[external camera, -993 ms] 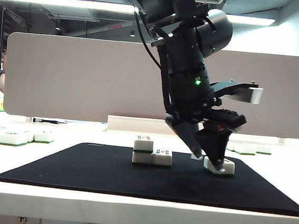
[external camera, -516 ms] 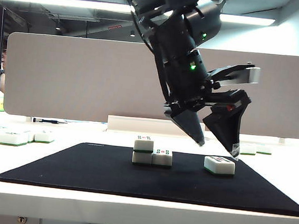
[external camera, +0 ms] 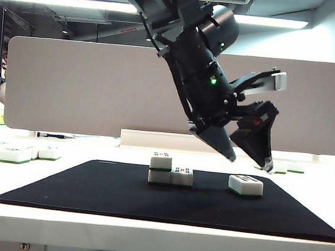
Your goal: Arrange four mahjong tiles into a neat stack, creating two layers of paired tiles.
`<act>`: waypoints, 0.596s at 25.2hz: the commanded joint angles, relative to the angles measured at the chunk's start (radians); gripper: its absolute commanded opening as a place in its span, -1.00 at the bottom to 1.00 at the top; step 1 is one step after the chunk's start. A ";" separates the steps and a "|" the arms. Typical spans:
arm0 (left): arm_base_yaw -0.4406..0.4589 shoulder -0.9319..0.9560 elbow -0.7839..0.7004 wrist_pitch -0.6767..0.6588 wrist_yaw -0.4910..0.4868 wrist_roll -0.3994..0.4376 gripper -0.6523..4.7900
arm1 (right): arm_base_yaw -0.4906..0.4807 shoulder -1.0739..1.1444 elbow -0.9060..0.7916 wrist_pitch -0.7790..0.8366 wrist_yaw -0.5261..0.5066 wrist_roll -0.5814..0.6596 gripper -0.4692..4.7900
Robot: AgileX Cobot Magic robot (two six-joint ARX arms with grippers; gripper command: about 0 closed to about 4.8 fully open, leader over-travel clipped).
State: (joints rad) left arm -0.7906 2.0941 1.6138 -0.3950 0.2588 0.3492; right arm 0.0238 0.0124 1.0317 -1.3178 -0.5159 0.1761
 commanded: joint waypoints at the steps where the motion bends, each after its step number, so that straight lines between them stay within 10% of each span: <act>1: 0.000 0.013 0.002 0.023 0.008 0.020 0.79 | 0.000 -0.013 0.003 0.012 0.002 -0.001 -0.83; 15: 0.000 0.051 0.001 0.030 0.006 0.020 0.57 | 0.000 -0.013 0.003 0.012 0.002 -0.001 -0.83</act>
State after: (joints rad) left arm -0.7906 2.1399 1.6138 -0.3775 0.2596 0.3664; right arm 0.0238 0.0124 1.0317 -1.3178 -0.5159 0.1761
